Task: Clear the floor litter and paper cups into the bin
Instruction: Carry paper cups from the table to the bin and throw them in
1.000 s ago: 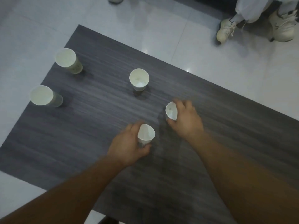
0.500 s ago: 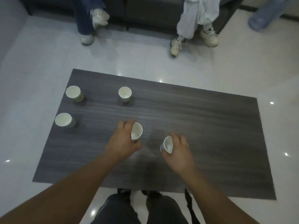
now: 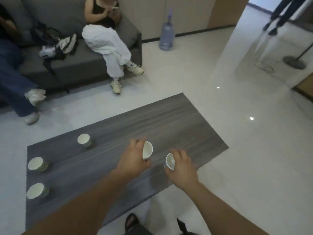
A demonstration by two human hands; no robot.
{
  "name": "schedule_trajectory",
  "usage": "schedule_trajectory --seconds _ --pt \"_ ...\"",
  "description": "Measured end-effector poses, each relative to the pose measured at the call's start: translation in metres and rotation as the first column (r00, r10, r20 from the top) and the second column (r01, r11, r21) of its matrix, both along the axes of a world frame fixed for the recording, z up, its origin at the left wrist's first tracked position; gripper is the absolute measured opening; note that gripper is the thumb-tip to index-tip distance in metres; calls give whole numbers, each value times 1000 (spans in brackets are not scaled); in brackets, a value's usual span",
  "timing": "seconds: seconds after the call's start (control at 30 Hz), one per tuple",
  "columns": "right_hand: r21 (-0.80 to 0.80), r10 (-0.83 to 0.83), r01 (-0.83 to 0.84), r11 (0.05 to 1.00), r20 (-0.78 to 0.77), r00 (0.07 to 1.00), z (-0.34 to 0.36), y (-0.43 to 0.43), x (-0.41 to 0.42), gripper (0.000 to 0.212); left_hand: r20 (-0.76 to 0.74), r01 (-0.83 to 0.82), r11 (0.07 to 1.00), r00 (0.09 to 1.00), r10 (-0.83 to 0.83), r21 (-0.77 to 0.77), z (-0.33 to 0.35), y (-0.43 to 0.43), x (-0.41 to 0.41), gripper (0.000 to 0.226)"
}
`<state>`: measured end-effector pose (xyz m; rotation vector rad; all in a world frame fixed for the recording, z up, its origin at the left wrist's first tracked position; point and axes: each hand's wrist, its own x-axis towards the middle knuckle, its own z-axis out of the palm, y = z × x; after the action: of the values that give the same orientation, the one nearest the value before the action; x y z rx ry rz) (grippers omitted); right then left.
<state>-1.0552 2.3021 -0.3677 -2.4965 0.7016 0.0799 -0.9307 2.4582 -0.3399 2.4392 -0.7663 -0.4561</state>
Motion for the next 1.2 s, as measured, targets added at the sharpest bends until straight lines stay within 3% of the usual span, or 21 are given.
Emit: schedule_trajectory --seconds 0.27,0.57,0.87,1.2 --pt "15 -375 375 927 -3 927 3 -115 -184 61 81 343 939 936 -343 15 25 -170 -107 68" --pt "-34 -660 661 749 44 750 38 -252 -370 68 137 680 733 728 -672 -16 41 -364 -284 74" --pt "-13 -833 834 552 45 552 33 -346 -475 68 156 848 527 514 -844 56 33 -504 -379 73" --pt "-69 -959 958 277 37 280 43 -490 -572 66 132 937 345 349 -928 -51 30 -711 -485 72"
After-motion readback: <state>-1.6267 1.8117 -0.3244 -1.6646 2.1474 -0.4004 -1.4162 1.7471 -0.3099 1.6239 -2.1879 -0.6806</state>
